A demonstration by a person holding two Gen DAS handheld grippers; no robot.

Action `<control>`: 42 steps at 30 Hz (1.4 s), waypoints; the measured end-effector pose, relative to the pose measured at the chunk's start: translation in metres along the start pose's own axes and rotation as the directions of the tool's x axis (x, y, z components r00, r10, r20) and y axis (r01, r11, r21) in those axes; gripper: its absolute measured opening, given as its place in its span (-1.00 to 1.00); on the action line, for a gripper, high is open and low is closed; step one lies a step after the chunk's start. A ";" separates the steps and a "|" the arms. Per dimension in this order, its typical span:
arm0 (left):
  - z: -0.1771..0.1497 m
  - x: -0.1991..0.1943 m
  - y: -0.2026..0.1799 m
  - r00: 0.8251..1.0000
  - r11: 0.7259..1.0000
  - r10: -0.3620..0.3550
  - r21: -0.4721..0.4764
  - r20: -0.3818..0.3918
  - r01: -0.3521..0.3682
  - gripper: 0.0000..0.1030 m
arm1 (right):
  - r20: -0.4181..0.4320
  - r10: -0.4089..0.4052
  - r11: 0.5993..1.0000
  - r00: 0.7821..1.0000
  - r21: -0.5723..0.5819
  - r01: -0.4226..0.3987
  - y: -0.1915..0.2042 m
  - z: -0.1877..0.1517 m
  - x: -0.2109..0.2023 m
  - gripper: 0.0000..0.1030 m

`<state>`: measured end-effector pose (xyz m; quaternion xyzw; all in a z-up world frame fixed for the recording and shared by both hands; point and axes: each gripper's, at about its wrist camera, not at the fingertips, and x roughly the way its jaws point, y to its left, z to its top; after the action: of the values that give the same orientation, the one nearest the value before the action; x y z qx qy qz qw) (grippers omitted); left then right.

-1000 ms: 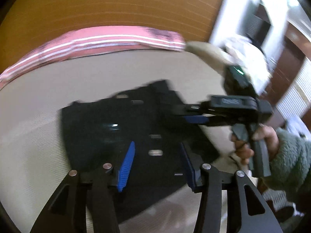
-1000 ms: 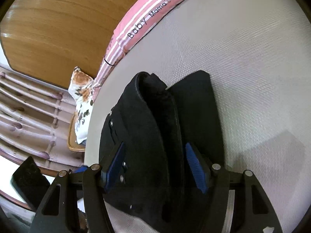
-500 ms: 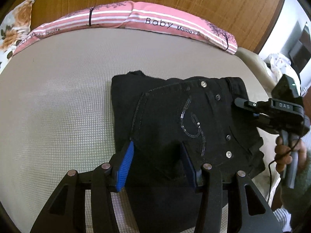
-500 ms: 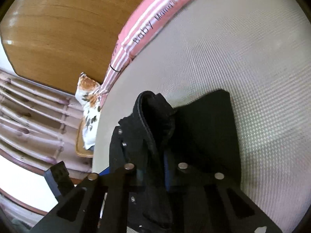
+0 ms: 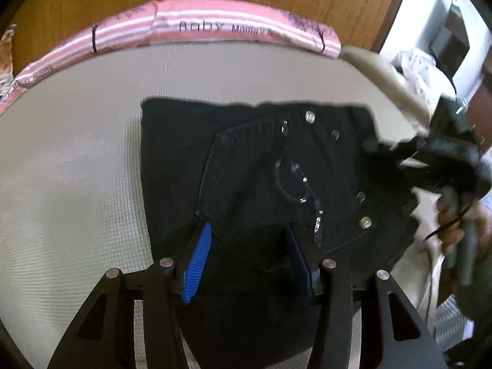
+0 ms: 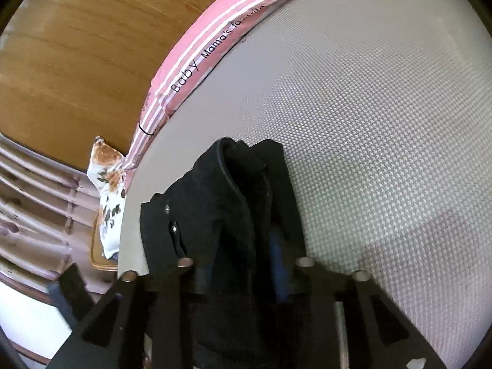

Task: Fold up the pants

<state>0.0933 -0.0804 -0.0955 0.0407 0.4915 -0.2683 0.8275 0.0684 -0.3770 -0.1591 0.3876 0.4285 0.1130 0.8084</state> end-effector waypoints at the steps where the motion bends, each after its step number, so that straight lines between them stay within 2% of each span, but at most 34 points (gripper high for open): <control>1: 0.000 -0.001 0.000 1.000 1.000 -0.003 -0.002 0.004 0.003 0.00 | 0.006 -0.022 1.000 1.000 -0.021 0.022 0.005 -0.001 -0.005 -0.30; 7: 0.000 -0.013 -0.001 0.999 0.998 -0.047 -0.039 -0.010 0.046 0.00 | -0.004 -0.019 0.998 1.000 -0.067 0.018 0.017 -0.018 -0.044 -0.27; 11: -0.009 -0.020 -0.010 0.999 0.999 -0.045 -0.004 -0.016 0.045 0.00 | -0.044 -0.032 0.997 0.999 -0.073 0.029 0.015 -0.038 -0.048 -0.28; 12: -0.011 -0.020 -0.012 0.999 0.999 -0.045 0.001 -0.018 0.045 0.00 | -0.055 -0.045 0.996 0.997 -0.076 0.041 0.014 -0.043 -0.045 -0.34; 13: -0.012 -0.020 -0.014 0.999 0.999 -0.047 0.008 -0.021 0.047 0.00 | -0.048 -0.067 0.995 0.997 -0.080 0.063 0.013 -0.046 -0.043 -0.56; 14: -0.013 -0.020 -0.015 0.999 0.999 -0.046 0.012 -0.023 0.046 0.00 | -0.037 -0.088 0.993 0.995 -0.088 0.084 0.014 -0.047 -0.044 -0.65; 16: -0.015 -0.024 -0.018 0.999 0.999 -0.038 0.018 -0.022 0.038 0.00 | -0.004 -0.062 0.994 0.998 -0.089 0.061 0.019 -0.048 -0.054 -0.76; 19: -0.018 -0.036 -0.018 0.998 0.998 -0.064 0.018 -0.005 0.064 0.00 | 0.045 -0.043 0.994 0.998 -0.101 0.047 0.028 -0.050 -0.075 -0.81; 22: -0.025 -0.037 -0.019 0.996 0.996 -0.085 0.031 -0.030 0.086 0.00 | 0.041 -0.096 0.987 0.995 -0.124 0.101 0.027 -0.060 -0.076 -0.81; 24: -0.034 -0.026 -0.019 0.995 0.997 -0.062 0.043 -0.079 0.065 0.00 | 0.010 -0.144 0.983 0.989 -0.116 0.144 0.018 -0.067 -0.061 -0.81; 25: -0.036 -0.024 -0.019 0.995 0.997 -0.058 0.041 -0.081 0.062 0.00 | 0.000 -0.154 0.982 0.988 -0.111 0.153 0.013 -0.069 -0.055 -0.81; 35: -0.035 -0.025 -0.020 0.997 0.998 -0.051 0.032 -0.066 0.053 0.03 | 0.005 -0.119 0.992 0.993 -0.048 0.119 0.006 -0.067 -0.050 -0.75; 39: -0.036 -0.027 -0.023 0.998 0.999 -0.009 0.033 -0.057 0.011 0.13 | 0.020 -0.114 0.993 0.993 -0.015 0.114 0.001 -0.070 -0.052 -0.60; 42: -0.037 -0.029 -0.024 0.998 0.999 0.027 0.031 -0.049 -0.025 0.19 | 0.021 -0.112 0.994 0.993 -0.008 0.113 0.000 -0.070 -0.052 -0.59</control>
<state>0.0413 -0.0774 -0.0858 0.0661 0.5070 -0.2639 0.8179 -0.0178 -0.3666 -0.1511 0.3601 0.4408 0.0653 0.8196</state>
